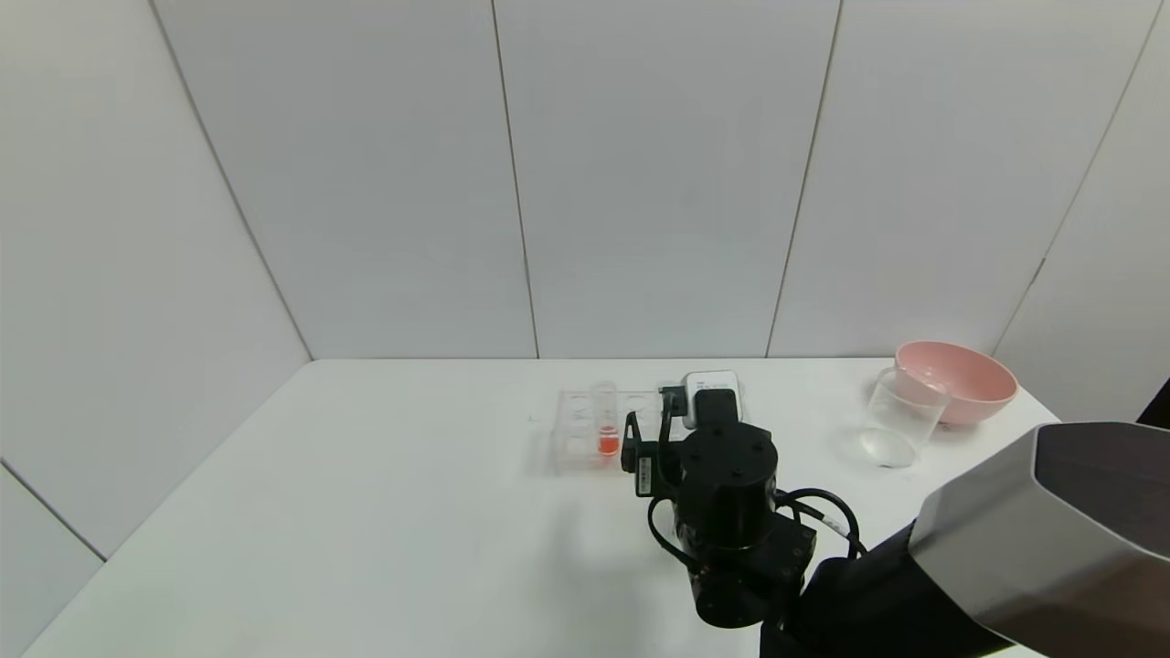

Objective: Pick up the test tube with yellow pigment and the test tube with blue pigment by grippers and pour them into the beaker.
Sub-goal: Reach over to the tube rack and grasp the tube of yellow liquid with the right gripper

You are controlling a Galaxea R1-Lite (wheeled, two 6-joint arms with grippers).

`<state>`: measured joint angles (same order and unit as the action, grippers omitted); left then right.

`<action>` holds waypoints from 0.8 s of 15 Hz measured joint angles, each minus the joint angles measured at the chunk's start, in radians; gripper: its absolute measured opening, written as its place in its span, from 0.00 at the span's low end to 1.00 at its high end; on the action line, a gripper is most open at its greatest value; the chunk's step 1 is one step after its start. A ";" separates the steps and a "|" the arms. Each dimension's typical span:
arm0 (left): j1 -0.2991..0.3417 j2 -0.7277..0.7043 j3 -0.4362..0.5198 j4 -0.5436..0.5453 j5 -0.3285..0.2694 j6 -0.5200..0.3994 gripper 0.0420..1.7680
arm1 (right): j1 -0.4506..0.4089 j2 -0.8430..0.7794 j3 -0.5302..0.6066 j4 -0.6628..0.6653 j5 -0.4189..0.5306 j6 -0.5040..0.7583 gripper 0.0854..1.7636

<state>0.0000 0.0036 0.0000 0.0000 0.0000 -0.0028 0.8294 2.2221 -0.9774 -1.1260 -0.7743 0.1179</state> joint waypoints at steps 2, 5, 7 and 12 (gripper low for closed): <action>0.000 0.000 0.000 0.000 0.000 0.000 1.00 | -0.015 0.029 -0.047 0.010 -0.001 -0.004 0.97; 0.000 0.000 0.000 0.000 0.000 0.000 1.00 | -0.034 0.066 -0.113 0.045 -0.003 -0.006 0.97; 0.000 0.000 0.000 0.000 0.000 0.000 1.00 | -0.047 0.086 -0.146 0.058 -0.003 -0.007 0.97; -0.001 0.000 0.000 0.000 0.000 0.000 1.00 | -0.072 0.126 -0.176 0.051 0.034 -0.008 0.97</action>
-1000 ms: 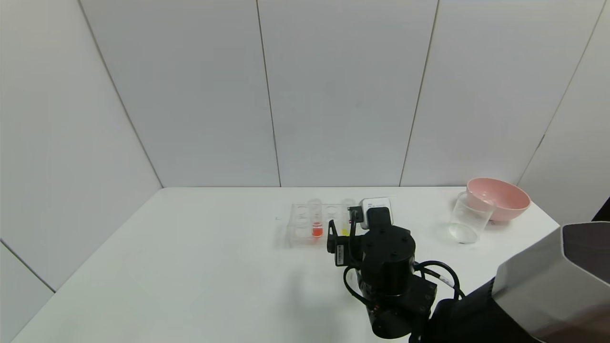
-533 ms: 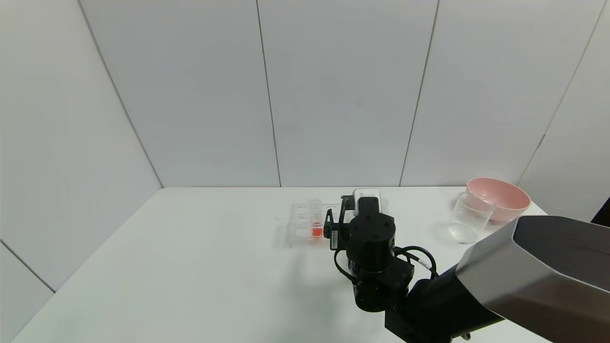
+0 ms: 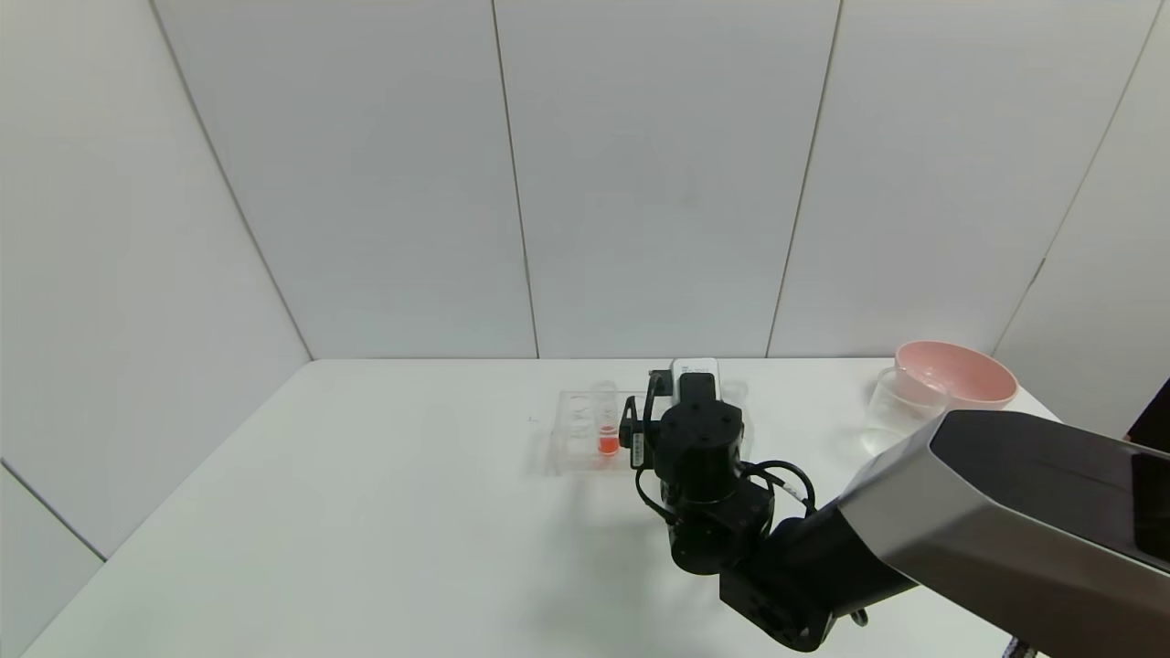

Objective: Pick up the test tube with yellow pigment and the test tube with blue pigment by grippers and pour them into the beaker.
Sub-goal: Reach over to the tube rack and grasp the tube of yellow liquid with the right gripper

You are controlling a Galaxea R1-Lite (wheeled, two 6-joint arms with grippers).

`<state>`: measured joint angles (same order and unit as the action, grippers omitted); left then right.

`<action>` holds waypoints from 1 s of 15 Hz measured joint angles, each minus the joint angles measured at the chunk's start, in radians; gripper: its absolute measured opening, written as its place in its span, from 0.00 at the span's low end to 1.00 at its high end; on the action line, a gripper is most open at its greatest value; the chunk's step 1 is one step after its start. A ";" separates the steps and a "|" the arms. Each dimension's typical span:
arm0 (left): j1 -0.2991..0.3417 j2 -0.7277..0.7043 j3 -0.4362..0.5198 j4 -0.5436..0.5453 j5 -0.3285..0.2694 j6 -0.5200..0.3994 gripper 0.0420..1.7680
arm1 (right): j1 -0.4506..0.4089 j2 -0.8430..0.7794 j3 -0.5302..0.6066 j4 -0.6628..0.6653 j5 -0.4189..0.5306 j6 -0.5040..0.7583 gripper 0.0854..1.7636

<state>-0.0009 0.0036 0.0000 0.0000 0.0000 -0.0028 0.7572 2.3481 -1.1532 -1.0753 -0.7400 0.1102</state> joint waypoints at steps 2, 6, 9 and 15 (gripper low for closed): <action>0.001 0.000 0.000 0.000 0.000 0.000 1.00 | -0.013 0.008 0.000 -0.003 0.027 0.000 0.97; 0.000 0.000 0.000 0.000 0.000 0.000 1.00 | -0.031 0.019 -0.007 -0.004 0.046 0.000 0.97; 0.001 0.000 0.000 0.000 0.000 0.000 1.00 | -0.041 0.030 -0.014 -0.009 0.048 0.000 0.97; 0.000 0.000 0.000 0.000 0.000 0.000 1.00 | -0.054 0.051 -0.043 -0.009 0.062 0.001 0.97</action>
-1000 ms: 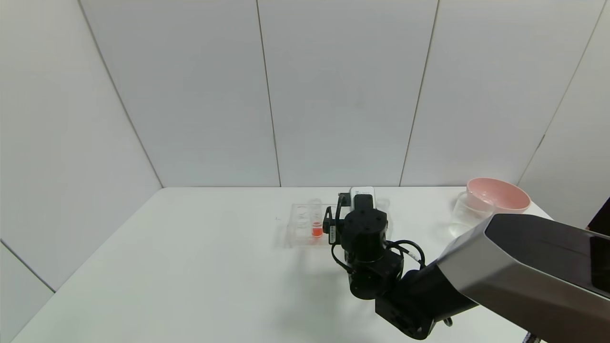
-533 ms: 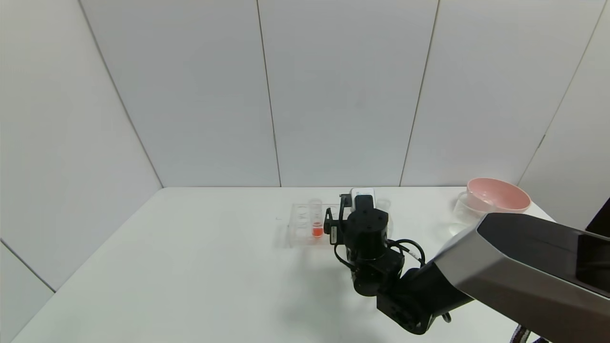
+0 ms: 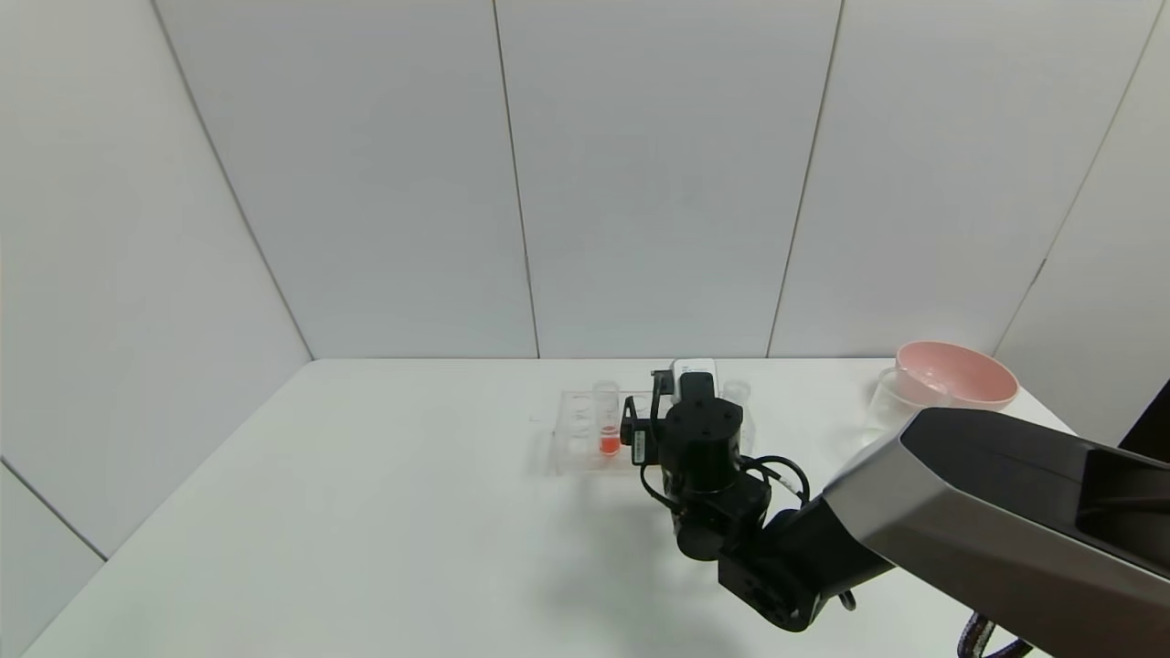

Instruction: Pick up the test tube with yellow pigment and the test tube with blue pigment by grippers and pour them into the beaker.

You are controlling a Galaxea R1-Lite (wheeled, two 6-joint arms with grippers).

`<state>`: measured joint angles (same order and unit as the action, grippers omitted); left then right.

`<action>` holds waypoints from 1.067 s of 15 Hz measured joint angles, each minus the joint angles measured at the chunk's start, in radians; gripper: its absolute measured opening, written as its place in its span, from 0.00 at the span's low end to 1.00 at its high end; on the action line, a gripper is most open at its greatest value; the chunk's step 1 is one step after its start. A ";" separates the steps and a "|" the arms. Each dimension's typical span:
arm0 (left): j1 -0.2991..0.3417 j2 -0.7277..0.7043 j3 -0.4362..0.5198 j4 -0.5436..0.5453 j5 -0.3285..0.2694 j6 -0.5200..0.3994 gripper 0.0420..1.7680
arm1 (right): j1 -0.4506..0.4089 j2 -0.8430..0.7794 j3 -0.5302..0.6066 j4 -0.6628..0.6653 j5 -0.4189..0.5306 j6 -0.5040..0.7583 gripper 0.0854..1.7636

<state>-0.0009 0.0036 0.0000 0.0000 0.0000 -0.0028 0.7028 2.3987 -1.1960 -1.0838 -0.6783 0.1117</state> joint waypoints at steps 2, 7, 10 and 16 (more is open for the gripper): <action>0.000 0.000 0.000 0.000 0.000 0.000 1.00 | -0.004 0.005 -0.001 -0.001 -0.002 0.001 0.80; 0.000 0.000 0.000 0.000 0.000 0.000 1.00 | -0.003 0.027 -0.003 -0.014 -0.001 0.002 0.44; 0.000 0.000 0.000 0.000 0.000 0.000 1.00 | -0.003 0.031 -0.003 -0.016 0.002 0.002 0.26; 0.000 0.000 0.000 0.000 0.000 0.000 1.00 | -0.003 0.031 -0.003 -0.013 0.000 0.000 0.26</action>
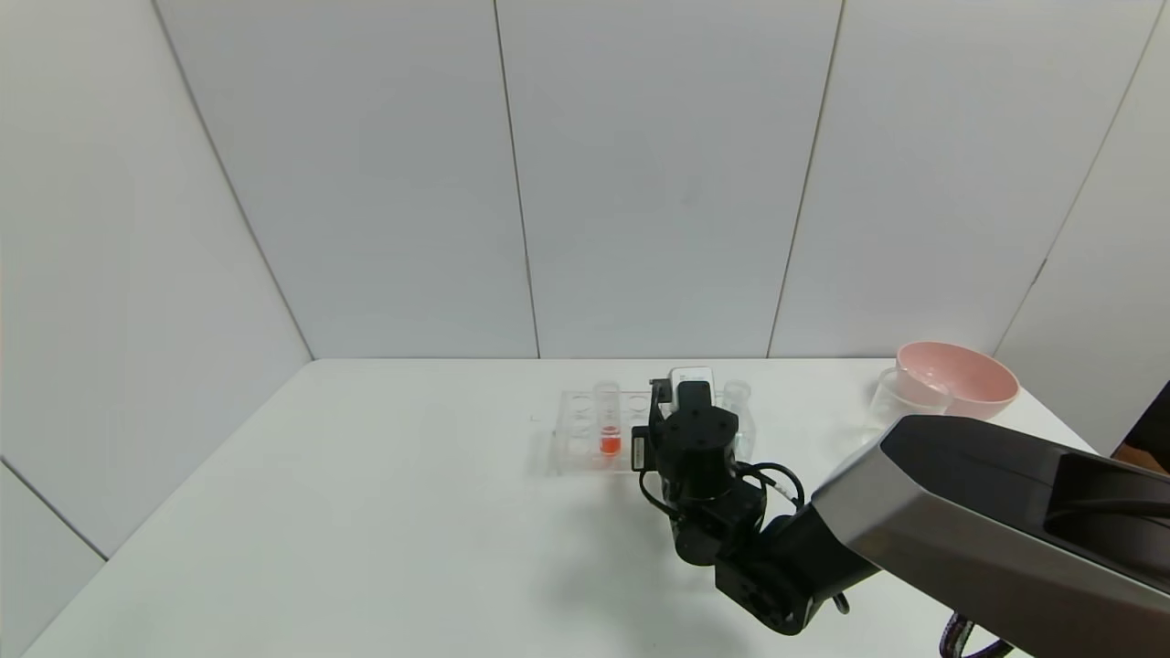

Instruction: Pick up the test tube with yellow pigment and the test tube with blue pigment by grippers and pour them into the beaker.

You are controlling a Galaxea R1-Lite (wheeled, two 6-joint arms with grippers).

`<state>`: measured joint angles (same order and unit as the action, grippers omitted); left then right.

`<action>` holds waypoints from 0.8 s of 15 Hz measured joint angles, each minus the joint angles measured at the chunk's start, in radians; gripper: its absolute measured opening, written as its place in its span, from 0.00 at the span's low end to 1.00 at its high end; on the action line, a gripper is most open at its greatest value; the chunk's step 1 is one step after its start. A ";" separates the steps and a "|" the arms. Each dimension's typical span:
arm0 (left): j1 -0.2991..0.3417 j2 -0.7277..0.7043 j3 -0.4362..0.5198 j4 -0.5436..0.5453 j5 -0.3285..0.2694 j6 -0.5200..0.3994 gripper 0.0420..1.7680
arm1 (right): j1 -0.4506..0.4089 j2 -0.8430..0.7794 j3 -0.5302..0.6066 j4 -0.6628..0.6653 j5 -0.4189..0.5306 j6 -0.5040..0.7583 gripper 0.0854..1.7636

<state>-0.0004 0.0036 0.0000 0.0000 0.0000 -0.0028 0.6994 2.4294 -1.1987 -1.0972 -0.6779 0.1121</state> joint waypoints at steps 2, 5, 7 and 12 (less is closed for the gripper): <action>0.000 0.000 0.000 0.000 0.000 0.000 1.00 | 0.000 -0.005 0.000 0.004 -0.001 -0.003 0.26; 0.000 0.000 0.000 0.000 0.000 0.000 1.00 | 0.001 -0.031 -0.002 0.005 -0.003 -0.030 0.26; 0.000 0.000 0.000 0.000 0.000 0.000 1.00 | 0.003 -0.063 -0.004 0.007 -0.003 -0.054 0.26; 0.000 0.000 0.000 0.000 0.000 0.000 1.00 | 0.014 -0.147 -0.012 0.011 -0.007 -0.104 0.26</action>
<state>-0.0004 0.0036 0.0000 0.0000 0.0000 -0.0028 0.7134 2.2821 -1.2104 -1.0864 -0.6845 0.0085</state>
